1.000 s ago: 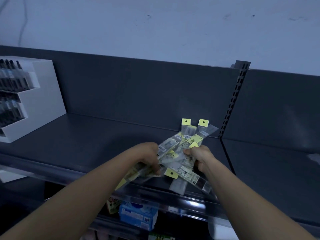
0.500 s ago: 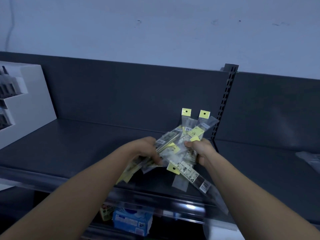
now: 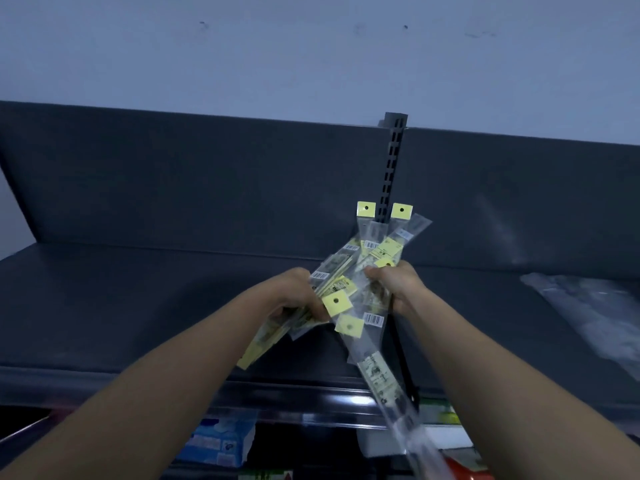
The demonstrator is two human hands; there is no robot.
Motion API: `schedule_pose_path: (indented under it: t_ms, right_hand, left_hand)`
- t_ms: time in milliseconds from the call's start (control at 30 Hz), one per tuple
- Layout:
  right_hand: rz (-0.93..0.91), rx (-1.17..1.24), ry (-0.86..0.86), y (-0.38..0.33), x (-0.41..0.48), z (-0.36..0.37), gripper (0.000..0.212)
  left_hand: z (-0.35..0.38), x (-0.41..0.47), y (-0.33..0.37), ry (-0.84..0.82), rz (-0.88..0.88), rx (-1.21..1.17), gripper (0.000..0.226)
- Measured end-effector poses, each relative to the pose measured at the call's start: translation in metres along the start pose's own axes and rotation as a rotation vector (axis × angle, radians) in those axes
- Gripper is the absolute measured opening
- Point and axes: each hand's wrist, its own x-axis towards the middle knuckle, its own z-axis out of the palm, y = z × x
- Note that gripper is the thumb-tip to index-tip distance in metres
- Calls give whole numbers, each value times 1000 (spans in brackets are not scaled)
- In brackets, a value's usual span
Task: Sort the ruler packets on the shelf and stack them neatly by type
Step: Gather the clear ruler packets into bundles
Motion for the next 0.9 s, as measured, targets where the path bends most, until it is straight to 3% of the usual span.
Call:
schedule_pose_path:
  t_ms: [200,400,533,700,900]
  right_hand:
    - [-92,-81,112,28,37,-48,33]
    - [-117,-274,199,33,52,-99,28]
    - [-80,-309,247,30,54,-129,28]
    - [-59,-396,289,26,53,-162,32]
    - [-57,-664,198,26,36,-184,64]
  left_hand:
    - [68,20,31,45,-6,21,57]
    - [114,28,66,49,47,57,53]
    - [137,26,86,7,103,53,59]
    - [152,26,102,78,157,122,62]
    - [160,28,110,228,230,356,45]
